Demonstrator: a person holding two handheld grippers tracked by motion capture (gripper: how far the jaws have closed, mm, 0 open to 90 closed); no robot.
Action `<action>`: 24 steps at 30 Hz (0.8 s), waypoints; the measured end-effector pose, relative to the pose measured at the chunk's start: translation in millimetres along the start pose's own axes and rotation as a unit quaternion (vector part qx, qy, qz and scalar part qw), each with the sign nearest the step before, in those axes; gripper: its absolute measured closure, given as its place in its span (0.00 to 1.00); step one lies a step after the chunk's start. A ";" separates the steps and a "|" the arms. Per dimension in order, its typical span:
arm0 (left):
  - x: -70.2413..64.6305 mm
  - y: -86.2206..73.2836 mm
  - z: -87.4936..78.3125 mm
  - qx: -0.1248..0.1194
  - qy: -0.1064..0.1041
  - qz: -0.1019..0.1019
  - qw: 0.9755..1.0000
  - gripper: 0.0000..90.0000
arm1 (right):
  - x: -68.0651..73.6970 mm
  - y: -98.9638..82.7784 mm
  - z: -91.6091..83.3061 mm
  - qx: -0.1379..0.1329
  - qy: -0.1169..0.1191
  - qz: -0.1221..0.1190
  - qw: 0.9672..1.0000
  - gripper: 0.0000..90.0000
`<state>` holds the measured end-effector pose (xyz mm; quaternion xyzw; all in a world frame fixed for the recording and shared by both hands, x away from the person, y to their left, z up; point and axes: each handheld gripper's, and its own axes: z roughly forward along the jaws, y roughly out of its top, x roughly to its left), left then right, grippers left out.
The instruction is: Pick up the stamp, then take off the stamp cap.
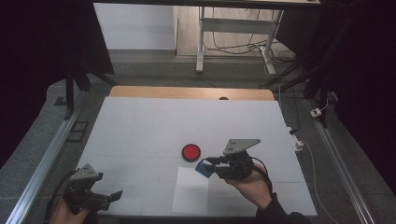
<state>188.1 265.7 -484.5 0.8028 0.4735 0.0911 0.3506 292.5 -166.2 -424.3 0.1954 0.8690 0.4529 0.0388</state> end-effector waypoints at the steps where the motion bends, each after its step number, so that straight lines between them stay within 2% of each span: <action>1: 0.1 -0.1 0.1 -0.001 -0.001 0.000 1.000 0.00 | 0.9 1.2 1.0 0.001 0.001 -0.003 1.000 0.78; 7: -0.9 -0.1 -0.3 -0.002 0.001 0.002 1.000 0.00 | 5.0 4.0 4.5 0.001 0.008 -0.013 1.000 0.78; 14: -4.7 0.4 -0.5 -0.001 0.006 0.019 1.000 0.01 | 4.6 4.1 0.4 -0.006 0.007 -0.011 1.000 0.78; 16: -5.3 1.0 -0.7 -0.003 0.002 0.022 1.000 0.00 | 4.9 4.4 -0.4 -0.007 0.005 -0.011 1.000 0.78; 20: -8.5 4.7 -1.2 -0.016 -0.010 0.044 0.999 0.00 | 6.2 5.0 -0.9 -0.010 0.010 -0.015 1.000 0.78; 24: -9.5 8.8 1.6 -0.028 -0.035 0.064 0.997 0.00 | 7.6 5.8 -1.6 -0.006 0.011 -0.017 1.000 0.78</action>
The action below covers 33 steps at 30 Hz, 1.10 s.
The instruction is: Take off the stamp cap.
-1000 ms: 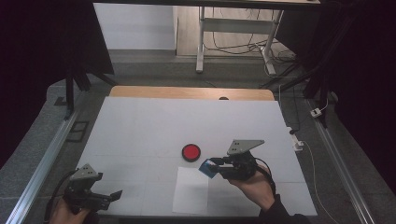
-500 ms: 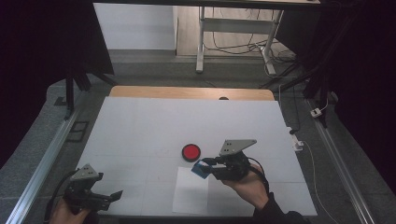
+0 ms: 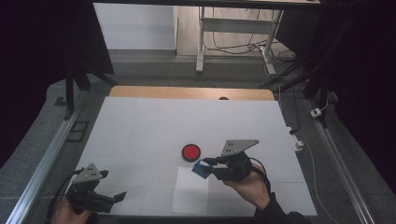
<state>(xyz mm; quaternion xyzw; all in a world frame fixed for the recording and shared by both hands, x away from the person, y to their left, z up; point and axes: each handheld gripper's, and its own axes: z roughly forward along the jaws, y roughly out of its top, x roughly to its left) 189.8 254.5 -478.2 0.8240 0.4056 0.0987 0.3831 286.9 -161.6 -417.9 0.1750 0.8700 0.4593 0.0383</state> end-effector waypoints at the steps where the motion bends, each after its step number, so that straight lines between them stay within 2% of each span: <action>1: 0.1 1.1 1.4 0.001 -0.009 -0.001 1.000 0.00 | 0.2 0.2 -0.2 0.001 -0.001 -0.001 1.000 0.78; 5: -0.3 5.7 5.2 -0.002 -0.028 0.003 1.000 0.00 | 0.3 0.4 -0.6 0.001 0.001 0.000 1.000 0.78; 8: -1.2 9.5 7.8 -0.011 -0.058 0.009 0.998 0.00 | 0.5 1.0 -1.4 -0.002 0.005 0.000 1.000 0.78; 15: -8.7 20.6 16.6 -0.025 -0.070 0.043 0.996 0.01 | 1.1 2.7 -4.6 -0.005 0.008 -0.005 1.000 0.78; 20: -9.8 27.7 25.1 -0.047 -0.098 0.038 0.993 0.00 | 1.0 3.3 -6.0 -0.006 0.015 -0.008 1.000 0.78; 25: -13.8 37.9 34.2 -0.055 -0.112 0.063 0.990 0.00 | 1.0 4.8 -7.5 -0.005 0.021 -0.011 1.000 0.78; 30: -19.7 49.6 47.1 -0.037 -0.131 0.100 0.986 0.00 | 0.8 5.2 -8.3 -0.006 0.023 -0.010 1.000 0.78; 33: -23.1 55.4 54.7 -0.036 -0.126 0.122 0.984 0.00 | 0.6 5.2 -8.7 -0.007 0.024 -0.010 1.000 0.78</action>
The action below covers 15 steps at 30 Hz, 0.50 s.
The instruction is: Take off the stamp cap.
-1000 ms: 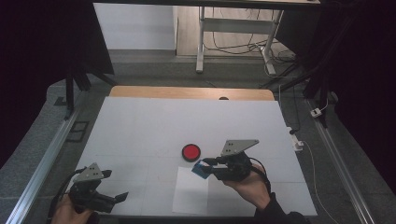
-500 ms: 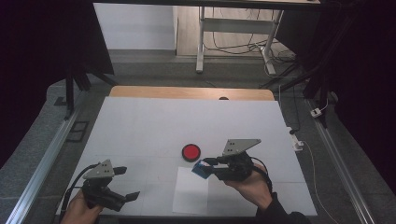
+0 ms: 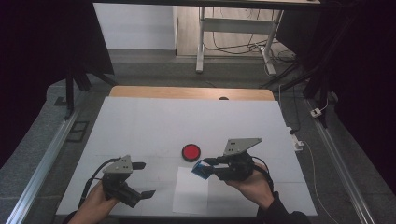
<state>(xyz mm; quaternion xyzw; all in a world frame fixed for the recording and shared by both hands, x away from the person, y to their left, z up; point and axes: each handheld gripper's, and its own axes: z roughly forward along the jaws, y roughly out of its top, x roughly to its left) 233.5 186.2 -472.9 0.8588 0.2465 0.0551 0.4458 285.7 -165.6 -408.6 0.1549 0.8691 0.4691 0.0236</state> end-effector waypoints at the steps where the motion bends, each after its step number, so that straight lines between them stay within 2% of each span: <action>1: 0.6 1.9 2.4 -0.002 -0.005 0.004 1.000 0.00 | 0.1 0.1 -0.1 0.000 0.000 -0.001 1.000 0.78; 6: 3.5 11.9 14.0 -0.001 -0.027 0.010 1.000 0.00 | 2.3 1.1 -0.2 0.000 0.005 -0.007 1.000 0.78; 12: 2.5 21.3 27.3 0.008 -0.038 0.029 0.999 0.00 | 2.3 1.3 0.8 -0.001 0.010 -0.009 1.000 0.78; 15: 3.3 25.2 32.6 0.008 -0.044 0.031 0.999 0.00 | 2.5 1.6 1.0 -0.002 0.012 -0.011 1.000 0.78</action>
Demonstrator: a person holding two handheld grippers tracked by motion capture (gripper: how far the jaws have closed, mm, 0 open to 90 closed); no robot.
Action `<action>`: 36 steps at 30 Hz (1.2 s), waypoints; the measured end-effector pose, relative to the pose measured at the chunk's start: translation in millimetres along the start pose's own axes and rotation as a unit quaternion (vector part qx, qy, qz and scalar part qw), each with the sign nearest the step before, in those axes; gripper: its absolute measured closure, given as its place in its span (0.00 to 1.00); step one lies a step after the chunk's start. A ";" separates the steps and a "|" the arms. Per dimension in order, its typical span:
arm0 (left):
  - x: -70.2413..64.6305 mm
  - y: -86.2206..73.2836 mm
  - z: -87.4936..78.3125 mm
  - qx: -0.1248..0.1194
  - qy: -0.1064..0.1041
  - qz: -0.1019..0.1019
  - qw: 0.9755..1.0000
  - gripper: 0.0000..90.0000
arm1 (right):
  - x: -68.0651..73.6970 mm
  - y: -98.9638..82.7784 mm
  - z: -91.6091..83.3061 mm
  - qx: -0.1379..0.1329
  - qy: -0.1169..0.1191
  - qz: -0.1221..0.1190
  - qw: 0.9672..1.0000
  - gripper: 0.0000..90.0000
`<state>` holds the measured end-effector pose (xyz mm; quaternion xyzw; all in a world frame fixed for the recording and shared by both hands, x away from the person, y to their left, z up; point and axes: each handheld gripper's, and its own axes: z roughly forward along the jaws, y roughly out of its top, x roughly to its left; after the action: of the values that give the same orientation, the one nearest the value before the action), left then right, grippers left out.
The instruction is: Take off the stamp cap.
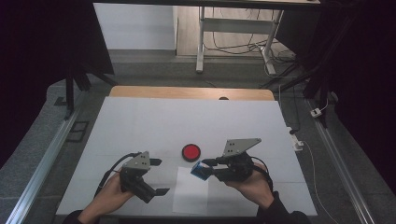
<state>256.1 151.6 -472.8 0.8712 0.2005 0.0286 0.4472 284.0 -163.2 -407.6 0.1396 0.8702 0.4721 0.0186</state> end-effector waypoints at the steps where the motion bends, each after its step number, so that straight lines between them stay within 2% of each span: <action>1: 0.3 1.4 1.7 0.000 -0.001 0.001 1.000 0.00 | 0.2 0.2 0.0 0.000 0.000 -0.001 1.000 0.78; 5: 2.8 8.6 8.9 -0.002 -0.013 0.012 1.000 0.00 | 1.1 1.1 0.4 0.001 0.004 -0.004 1.000 0.78; 8: 6.2 14.4 13.6 -0.006 -0.029 0.013 0.999 0.00 | 1.9 1.7 0.6 0.003 0.003 -0.007 1.000 0.78; 14: 9.6 24.1 25.0 -0.001 -0.058 0.029 0.998 0.00 | 2.9 3.0 1.7 0.003 0.007 -0.009 1.000 0.78; 19: 11.5 31.5 35.4 0.002 -0.086 0.045 0.995 0.00 | 4.2 4.4 3.4 0.001 0.013 -0.009 1.000 0.78; 22: 12.6 35.8 41.4 0.000 -0.099 0.048 0.994 0.01 | 4.9 5.3 4.4 0.001 0.016 -0.010 1.000 0.78; 27: 14.0 41.4 50.8 0.005 -0.119 0.063 0.991 0.04 | 7.0 6.6 6.1 0.000 0.023 -0.012 1.000 0.78; 30: 13.4 44.5 55.3 0.008 -0.126 0.075 0.989 0.10 | 7.8 6.8 6.6 0.000 0.027 -0.014 1.000 0.78; 32: 14.5 46.0 57.6 0.007 -0.144 0.082 0.986 0.18 | 8.1 6.7 7.0 0.000 0.029 -0.016 0.999 0.78; 34: 15.4 46.8 59.7 0.002 -0.151 0.082 0.985 0.23 | 8.2 6.4 7.4 0.002 0.031 -0.016 0.999 0.78; 36: 16.1 47.5 60.7 0.002 -0.158 0.090 0.983 0.34 | 8.4 6.2 7.9 0.002 0.032 -0.016 0.999 0.78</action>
<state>300.2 86.3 -473.6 0.8801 0.0481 -0.0697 0.4672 278.7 -151.4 -406.0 0.1107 0.8734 0.4742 -0.0025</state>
